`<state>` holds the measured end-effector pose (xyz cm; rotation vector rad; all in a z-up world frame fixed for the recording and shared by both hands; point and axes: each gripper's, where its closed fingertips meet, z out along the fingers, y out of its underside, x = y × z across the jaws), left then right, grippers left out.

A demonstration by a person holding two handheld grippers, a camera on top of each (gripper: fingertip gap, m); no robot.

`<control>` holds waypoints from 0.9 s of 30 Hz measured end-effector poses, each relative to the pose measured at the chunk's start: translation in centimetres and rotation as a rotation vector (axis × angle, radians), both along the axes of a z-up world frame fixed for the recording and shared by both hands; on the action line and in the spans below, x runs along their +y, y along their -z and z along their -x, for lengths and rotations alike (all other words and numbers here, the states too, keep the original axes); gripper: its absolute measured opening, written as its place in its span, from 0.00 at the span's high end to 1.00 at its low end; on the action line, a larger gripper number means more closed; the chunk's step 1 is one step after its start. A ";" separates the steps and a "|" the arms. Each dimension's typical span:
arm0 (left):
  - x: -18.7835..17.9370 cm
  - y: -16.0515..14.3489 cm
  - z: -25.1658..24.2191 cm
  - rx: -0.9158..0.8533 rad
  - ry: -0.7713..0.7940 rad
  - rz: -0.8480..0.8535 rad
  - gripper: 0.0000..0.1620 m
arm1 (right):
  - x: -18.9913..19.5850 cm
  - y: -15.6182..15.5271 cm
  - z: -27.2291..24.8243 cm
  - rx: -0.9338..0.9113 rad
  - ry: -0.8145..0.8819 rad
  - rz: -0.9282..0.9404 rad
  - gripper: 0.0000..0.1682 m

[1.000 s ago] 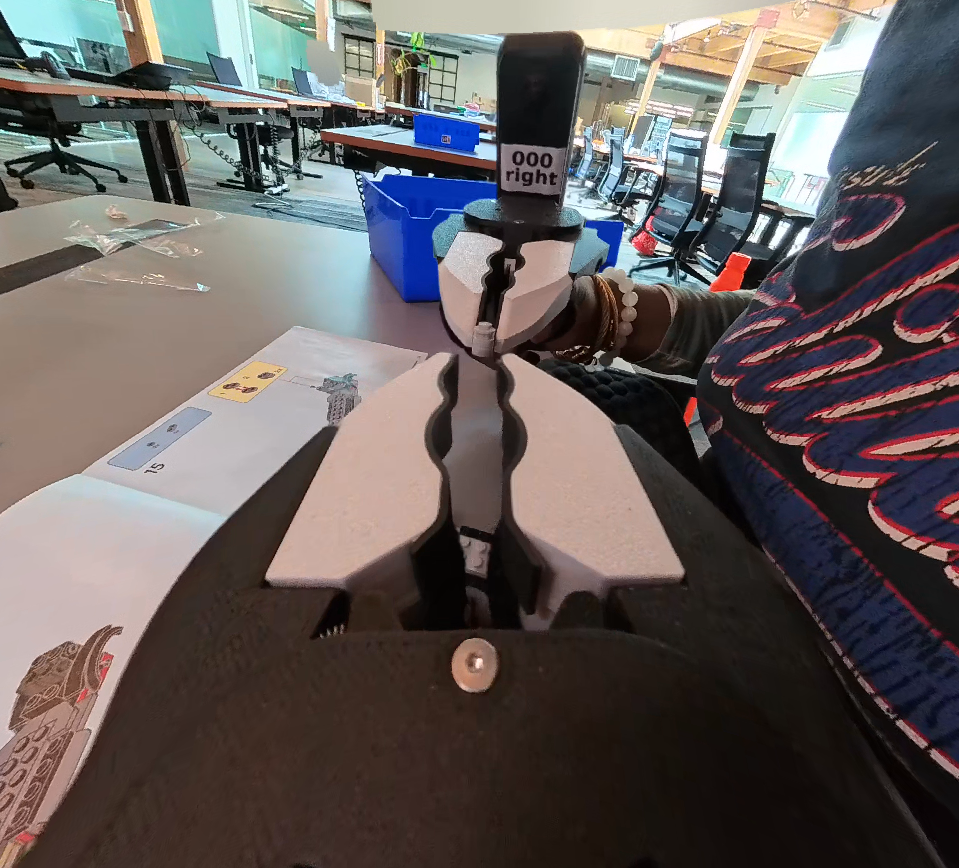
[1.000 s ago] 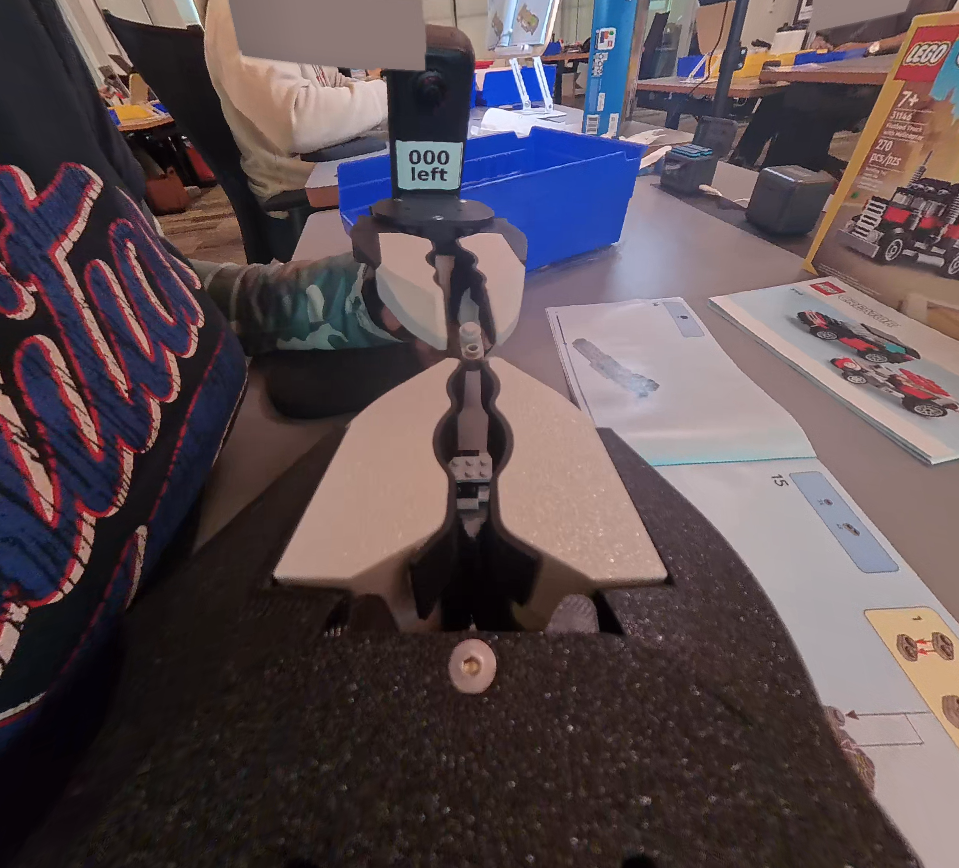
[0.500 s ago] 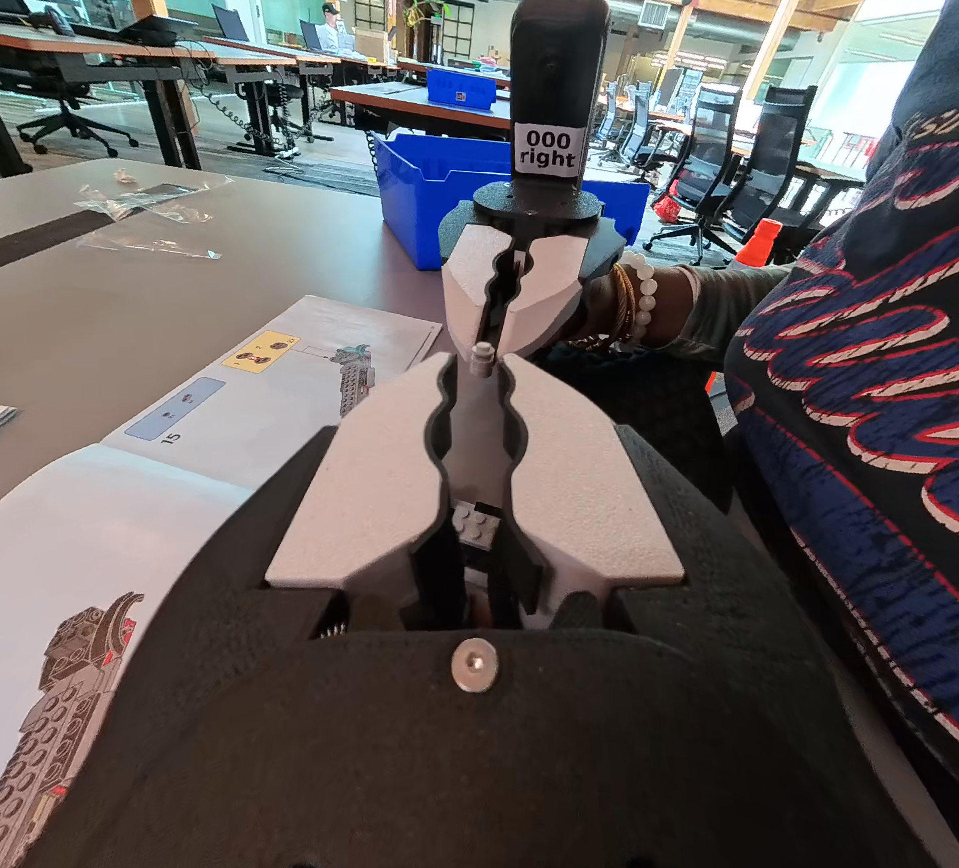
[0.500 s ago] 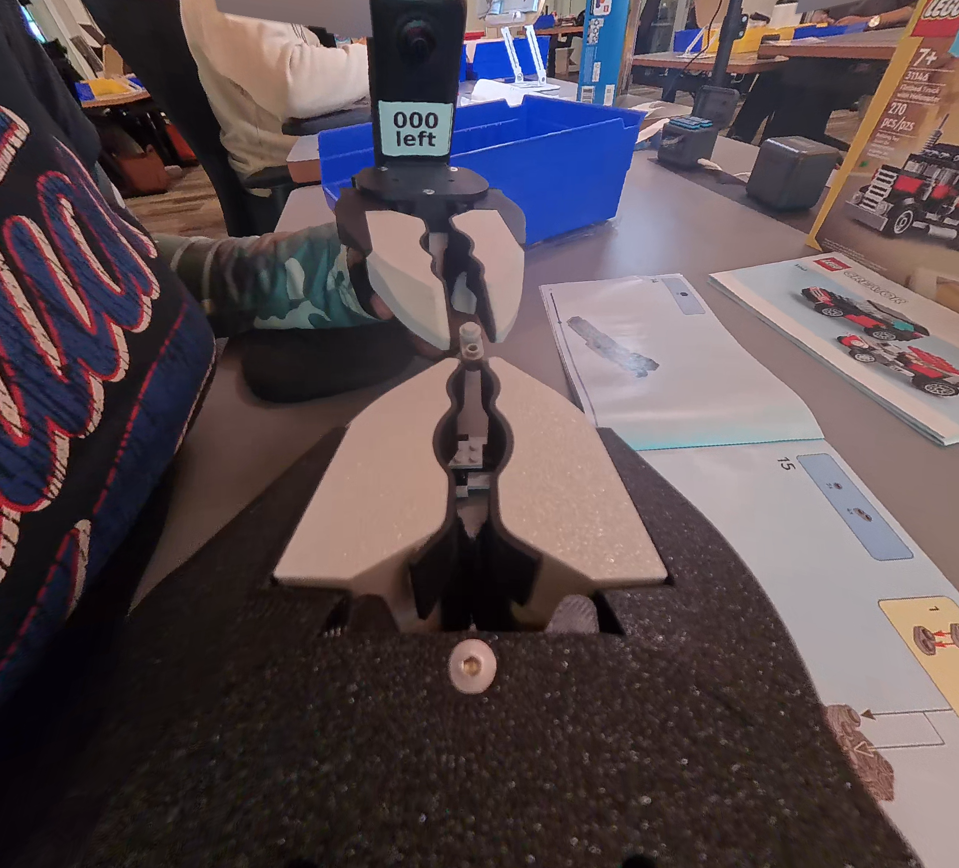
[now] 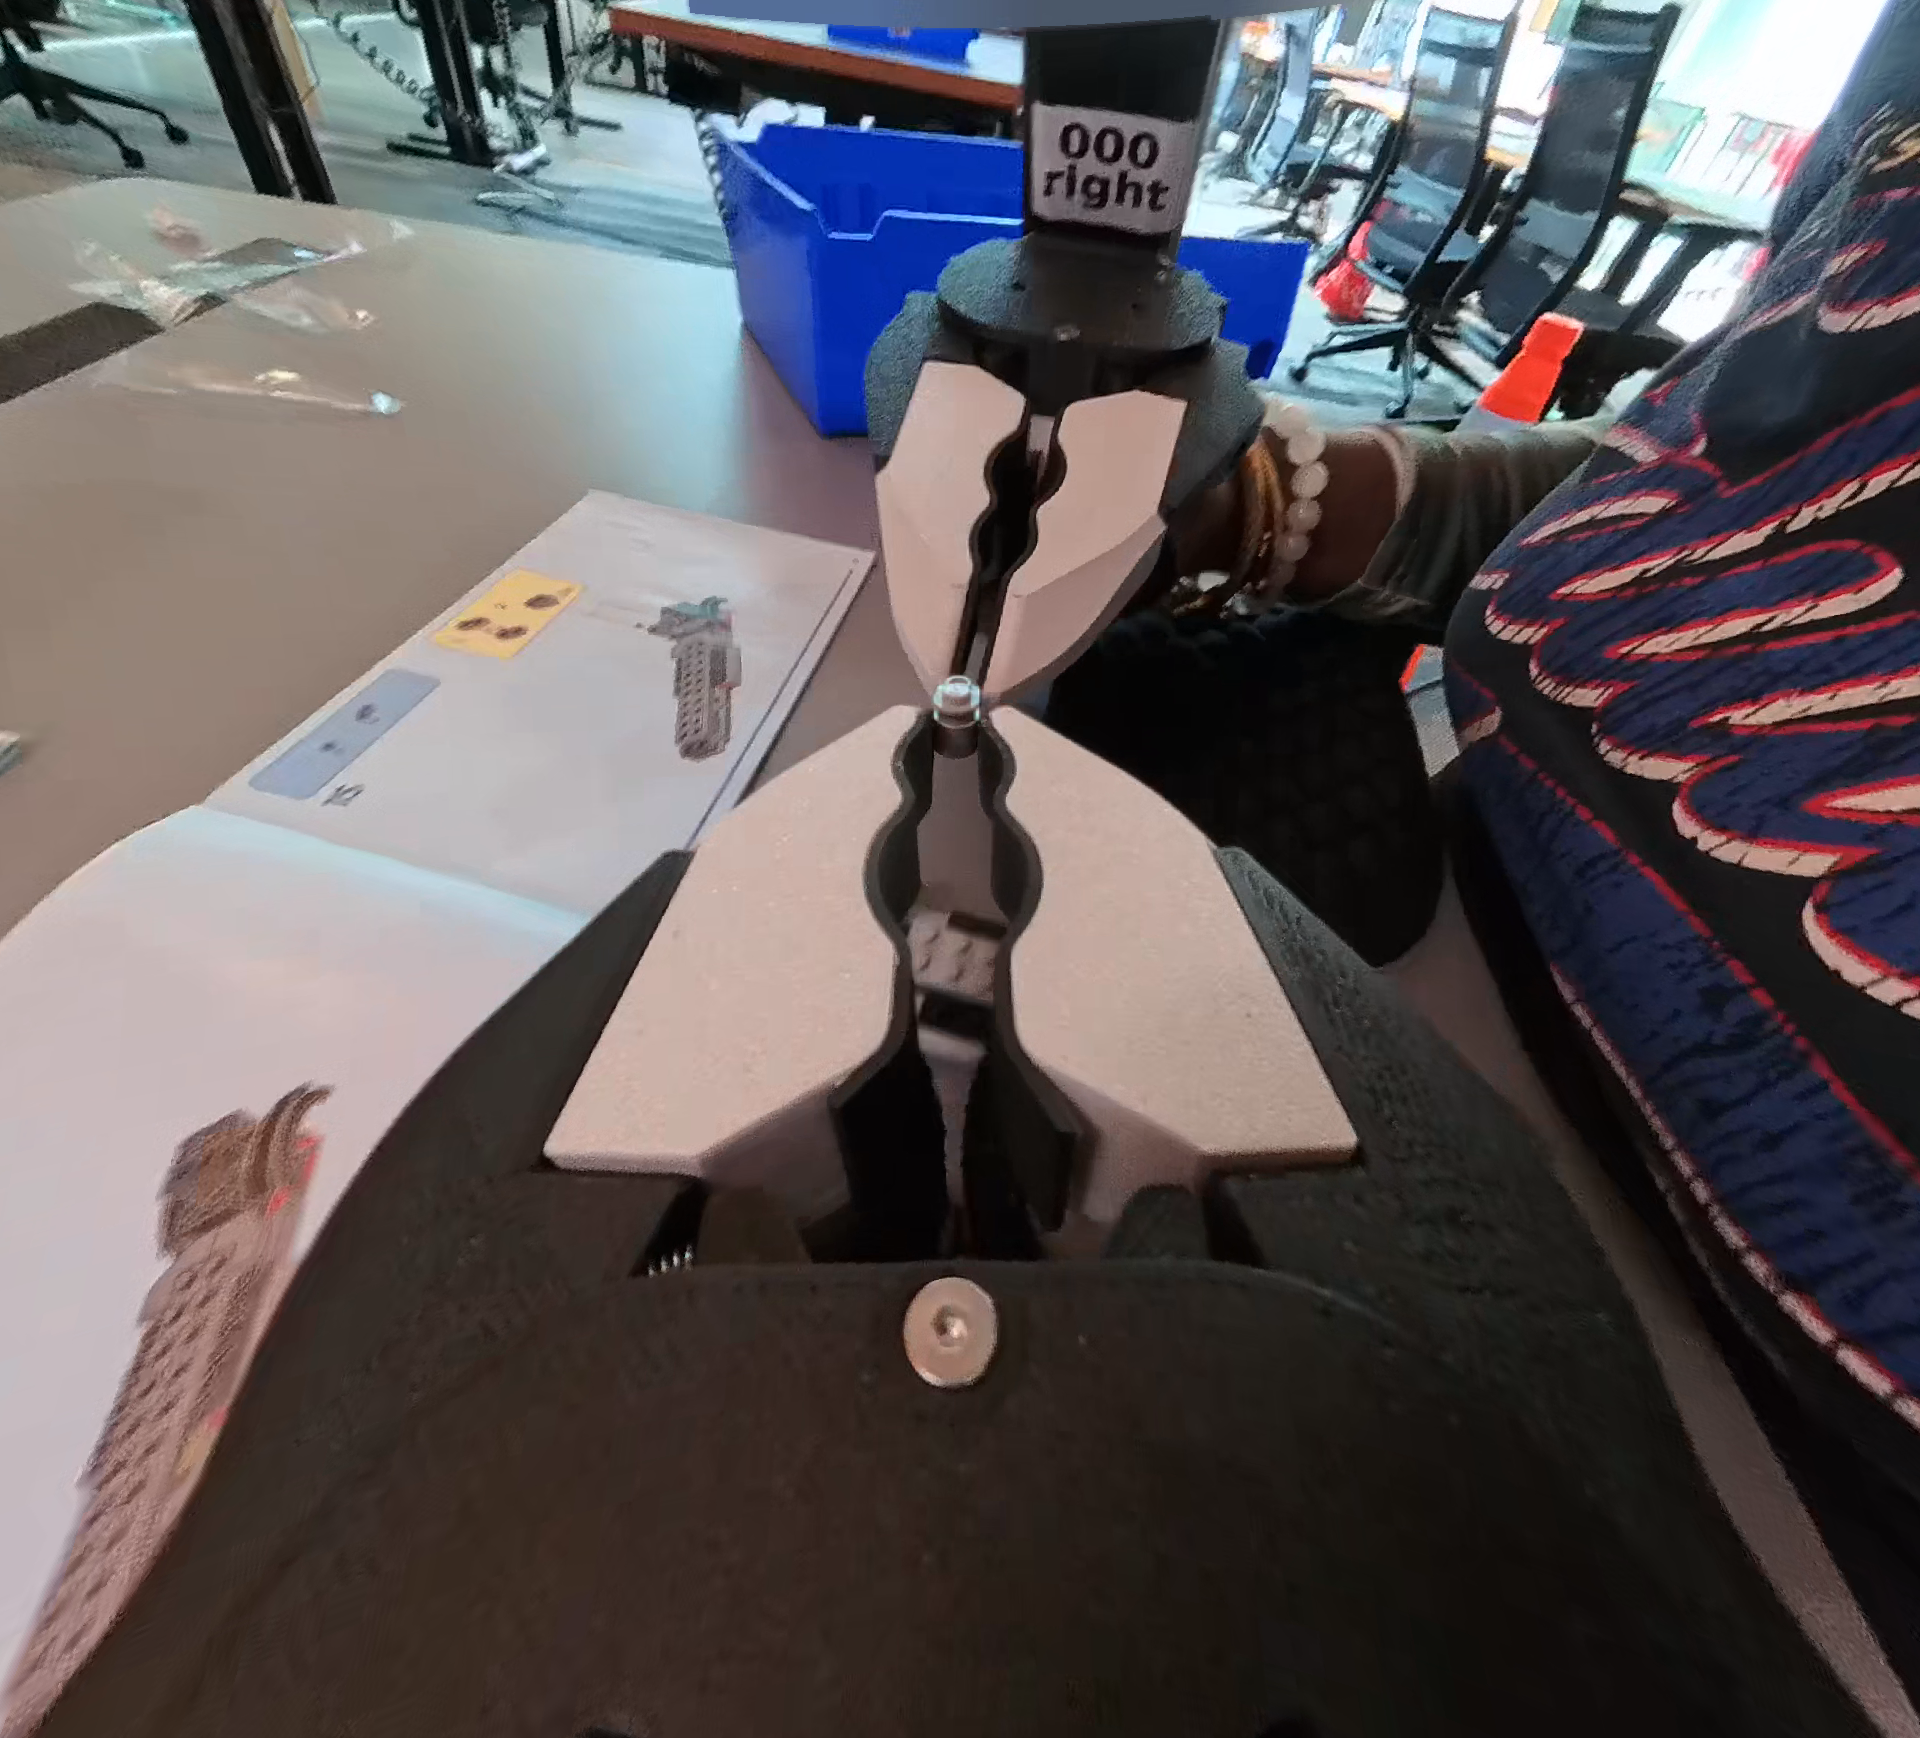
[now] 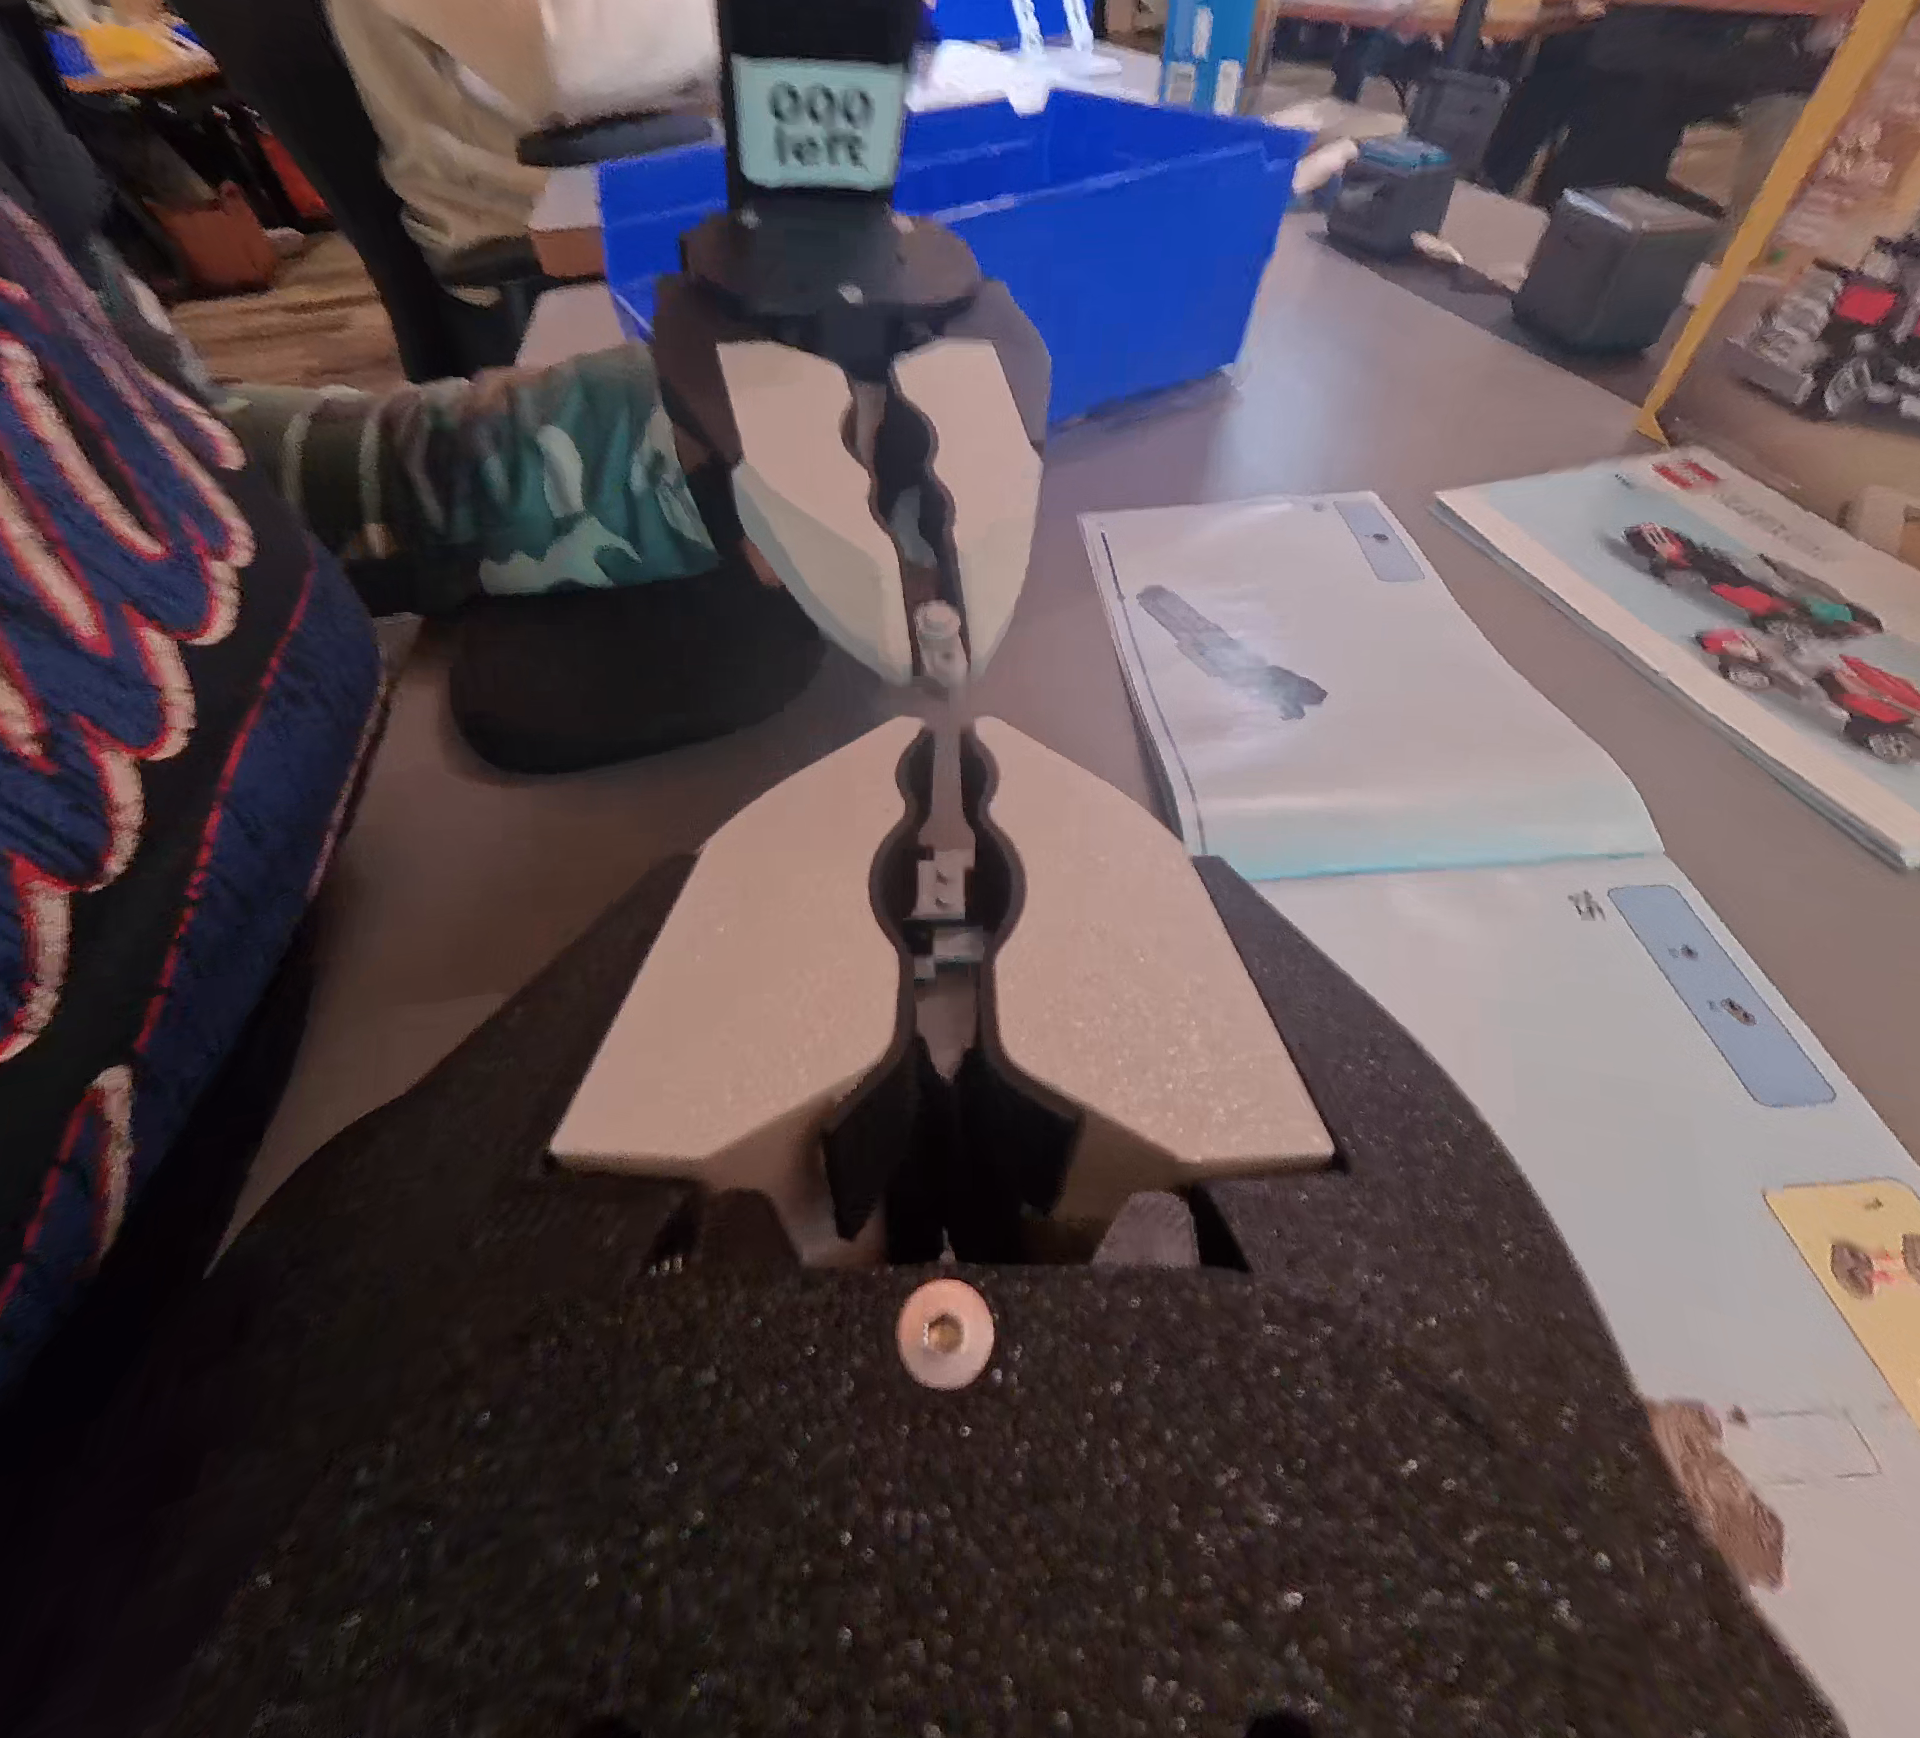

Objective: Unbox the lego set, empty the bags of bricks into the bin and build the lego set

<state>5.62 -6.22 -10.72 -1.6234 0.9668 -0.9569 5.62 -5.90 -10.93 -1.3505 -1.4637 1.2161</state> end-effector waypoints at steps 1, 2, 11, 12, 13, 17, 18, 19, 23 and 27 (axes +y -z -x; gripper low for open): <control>0.2 0.2 0.8 0.026 -0.017 -0.008 0.95 | 0.4 0.5 0.0 -0.042 0.031 0.010 0.95; 0.4 0.6 1.6 0.061 -0.032 -0.015 0.95 | 0.6 1.2 -0.1 -0.098 0.060 0.021 0.89; 0.7 3.6 1.7 0.206 0.000 -0.010 0.95 | 1.4 5.6 0.7 -0.387 0.149 0.006 0.73; 0.8 3.7 1.6 0.215 0.002 -0.014 0.95 | 1.4 5.6 0.8 -0.383 0.140 0.016 0.74; 0.8 3.7 1.5 0.216 0.001 -0.014 0.95 | 1.3 5.6 0.9 -0.380 0.123 0.024 0.74; 0.7 3.8 1.5 0.210 0.023 0.022 0.95 | 1.2 5.5 1.1 -0.357 0.086 0.016 0.79; 0.7 3.9 1.5 0.208 0.030 0.033 0.95 | 1.4 5.1 1.1 -0.338 0.088 -0.002 0.82; 0.6 3.9 1.4 0.204 0.039 0.039 0.95 | 1.5 4.6 1.1 -0.306 0.085 -0.031 0.87; 0.5 3.3 1.5 0.170 0.045 0.023 0.95 | 0.7 2.6 1.4 -0.197 0.014 -0.141 0.91; 0.2 2.8 1.4 0.145 0.058 -0.019 0.95 | 0.1 2.6 1.9 -0.197 -0.040 -0.131 0.93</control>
